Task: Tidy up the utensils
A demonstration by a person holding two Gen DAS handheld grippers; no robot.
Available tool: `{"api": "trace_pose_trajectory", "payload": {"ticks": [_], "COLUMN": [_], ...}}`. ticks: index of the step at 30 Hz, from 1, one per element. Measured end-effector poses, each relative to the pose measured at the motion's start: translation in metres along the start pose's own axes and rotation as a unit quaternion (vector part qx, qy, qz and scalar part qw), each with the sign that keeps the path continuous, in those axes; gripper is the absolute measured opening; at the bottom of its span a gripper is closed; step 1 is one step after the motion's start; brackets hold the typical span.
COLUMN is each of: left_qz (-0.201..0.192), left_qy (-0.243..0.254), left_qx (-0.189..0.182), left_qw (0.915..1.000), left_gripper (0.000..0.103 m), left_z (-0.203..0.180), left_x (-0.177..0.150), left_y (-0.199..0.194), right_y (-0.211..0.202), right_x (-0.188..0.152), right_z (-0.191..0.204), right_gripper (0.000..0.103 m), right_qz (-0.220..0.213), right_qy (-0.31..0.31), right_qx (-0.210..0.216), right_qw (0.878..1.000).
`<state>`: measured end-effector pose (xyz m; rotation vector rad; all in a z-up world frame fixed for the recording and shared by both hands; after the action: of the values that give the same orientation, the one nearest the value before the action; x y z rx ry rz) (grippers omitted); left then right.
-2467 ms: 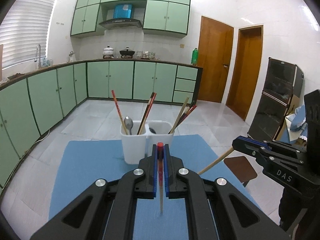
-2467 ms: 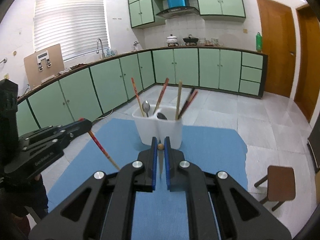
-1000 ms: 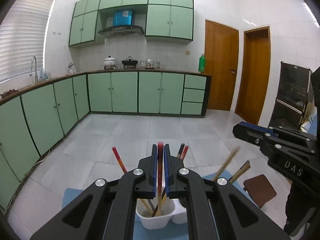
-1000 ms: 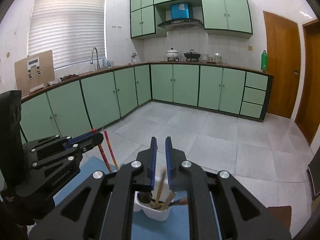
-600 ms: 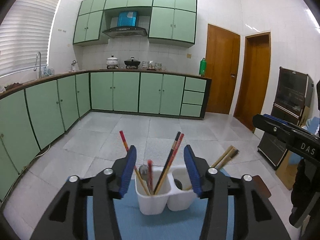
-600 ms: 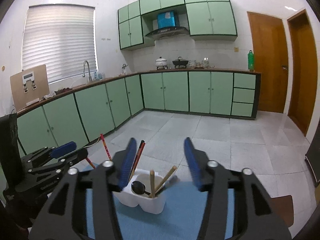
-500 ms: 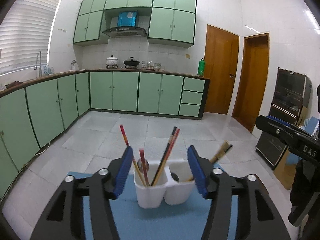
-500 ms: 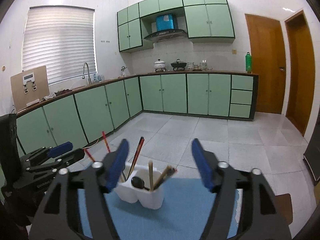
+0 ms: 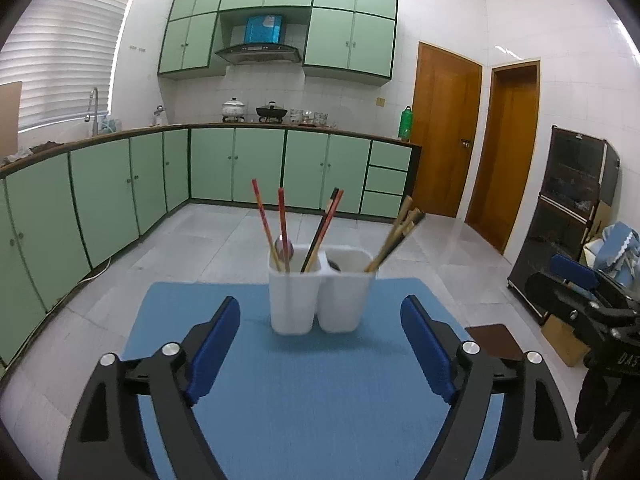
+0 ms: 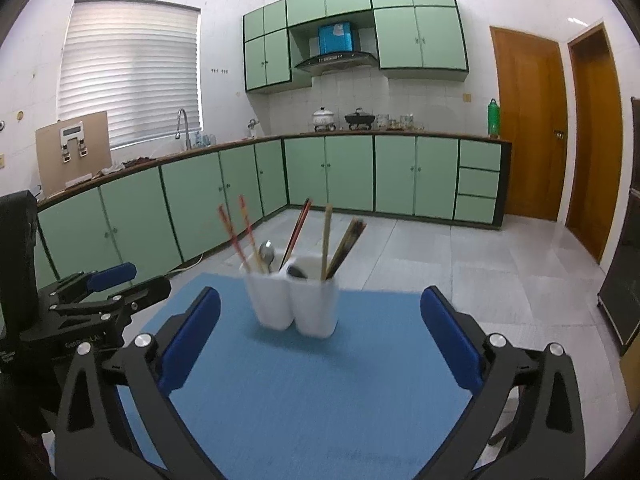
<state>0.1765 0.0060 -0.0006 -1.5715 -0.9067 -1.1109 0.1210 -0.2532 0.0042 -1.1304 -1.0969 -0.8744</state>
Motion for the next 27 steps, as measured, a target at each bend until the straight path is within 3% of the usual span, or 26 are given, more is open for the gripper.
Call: {"api": "trace_pose_trajectory", "payload": {"ticks": [12, 27], "left_qz": [0.000, -0.037], "left_qy": [0.010, 0.024], "left_qx": [0.008, 0.013], "left_qw": [0.9999, 0.9989], "left_gripper": [0.085, 0.085], "left_z": [-0.014, -0.024], "left_x": [-0.032, -0.029], "left_y": [-0.051, -0.095], "right_y": [-0.034, -0.071], "right_x": [-0.028, -0.019], "right_z": [0.022, 0.039], "right_gripper": [0.097, 0.097], "right_qz": [0.031, 0.008], "right_qy": [-0.001, -0.009], "right_qx": [0.021, 0.032], "right_qw": [0.999, 0.999]}}
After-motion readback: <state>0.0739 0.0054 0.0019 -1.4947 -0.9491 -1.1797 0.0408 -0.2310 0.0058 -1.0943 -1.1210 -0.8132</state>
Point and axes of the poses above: each gripper's, at about its wrist camera, not at the fingertips, and y roughly the way its jaws point, z to its left, x to its top, the point moved 1 cm from there along y, roughly the way its jaws point, and after that the axes turned 9 degrees about -z, right-handed, at the moved point
